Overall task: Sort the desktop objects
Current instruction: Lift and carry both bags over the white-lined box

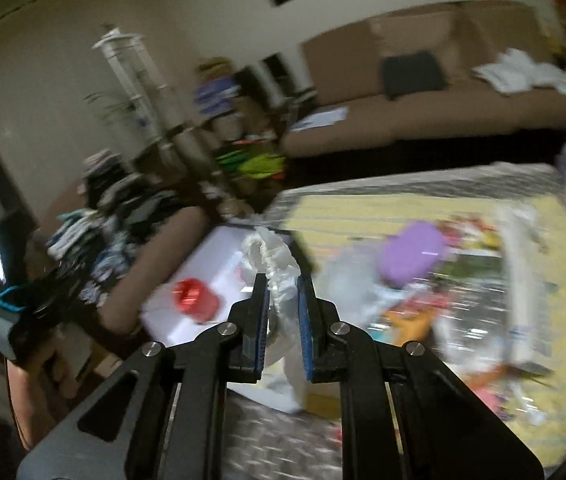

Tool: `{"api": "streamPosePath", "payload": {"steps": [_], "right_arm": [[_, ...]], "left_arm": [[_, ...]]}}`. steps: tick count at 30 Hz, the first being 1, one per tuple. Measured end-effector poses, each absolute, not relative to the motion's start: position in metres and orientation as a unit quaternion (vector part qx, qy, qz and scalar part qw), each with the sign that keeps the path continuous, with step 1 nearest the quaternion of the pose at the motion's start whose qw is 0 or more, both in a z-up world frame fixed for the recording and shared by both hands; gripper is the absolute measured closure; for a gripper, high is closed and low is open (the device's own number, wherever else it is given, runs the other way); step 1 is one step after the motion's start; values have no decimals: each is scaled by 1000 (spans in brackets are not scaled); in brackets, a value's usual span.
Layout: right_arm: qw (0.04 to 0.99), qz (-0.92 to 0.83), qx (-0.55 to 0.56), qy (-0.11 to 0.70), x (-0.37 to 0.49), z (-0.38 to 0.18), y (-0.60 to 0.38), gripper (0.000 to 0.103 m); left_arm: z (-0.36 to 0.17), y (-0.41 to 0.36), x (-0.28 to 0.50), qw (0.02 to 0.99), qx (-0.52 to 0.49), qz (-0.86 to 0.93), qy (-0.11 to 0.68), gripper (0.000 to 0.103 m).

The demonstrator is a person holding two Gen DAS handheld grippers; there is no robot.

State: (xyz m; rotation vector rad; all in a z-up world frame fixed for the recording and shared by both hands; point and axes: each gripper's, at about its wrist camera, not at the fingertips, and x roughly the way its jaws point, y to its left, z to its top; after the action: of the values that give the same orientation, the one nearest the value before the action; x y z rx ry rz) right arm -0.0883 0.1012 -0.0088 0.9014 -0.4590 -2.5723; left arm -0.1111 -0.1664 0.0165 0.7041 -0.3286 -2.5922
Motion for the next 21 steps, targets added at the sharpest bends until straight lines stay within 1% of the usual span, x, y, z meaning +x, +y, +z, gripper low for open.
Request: {"api": "streamPosePath", "payload": {"steps": [2, 3, 4, 5, 6, 7, 8, 9, 12, 14, 16, 17, 18, 21], "right_arm": [[202, -914, 321, -144, -97, -2, 66, 91], [208, -915, 318, -137, -101, 2, 49, 91], [214, -915, 315, -131, -104, 4, 34, 91], [215, -916, 315, -126, -105, 5, 27, 91], [211, -917, 317, -117, -105, 4, 19, 91], [204, -919, 320, -111, -105, 1, 14, 91], [195, -919, 324, -112, -106, -3, 13, 91], [183, -917, 336, -114, -107, -12, 16, 91], [140, -909, 375, -118, -113, -38, 31, 91], [127, -906, 386, -121, -111, -49, 50, 91], [114, -903, 390, -136, -111, -56, 75, 91], [99, -903, 391, -147, -110, -60, 90, 91], [91, -902, 394, -153, -111, -62, 100, 91], [66, -891, 407, -192, -112, -79, 136, 91]], "left_arm": [[20, -181, -113, 213, 269, -933, -110, 99], [12, -191, -113, 183, 304, -932, -79, 97], [2, -200, -112, 154, 328, -931, -48, 92], [-13, -206, -113, 124, 361, -924, -13, 68], [-31, -209, -116, 100, 395, -913, 13, 28], [-55, -208, -122, 68, 429, -900, 32, 14], [-78, -205, -129, 43, 455, -889, 36, 9], [-104, -197, -138, 32, 486, -873, 25, 9], [-144, -179, -141, 15, 539, -842, 15, 9], [-153, -167, -131, 14, 544, -839, 17, 9], [-167, -138, -121, -29, 564, -825, 9, 9], [-176, -124, -120, -58, 575, -816, 0, 7], [-190, -104, -121, -64, 590, -804, -35, 6], [-233, -75, -129, -17, 606, -781, -148, 6]]}}
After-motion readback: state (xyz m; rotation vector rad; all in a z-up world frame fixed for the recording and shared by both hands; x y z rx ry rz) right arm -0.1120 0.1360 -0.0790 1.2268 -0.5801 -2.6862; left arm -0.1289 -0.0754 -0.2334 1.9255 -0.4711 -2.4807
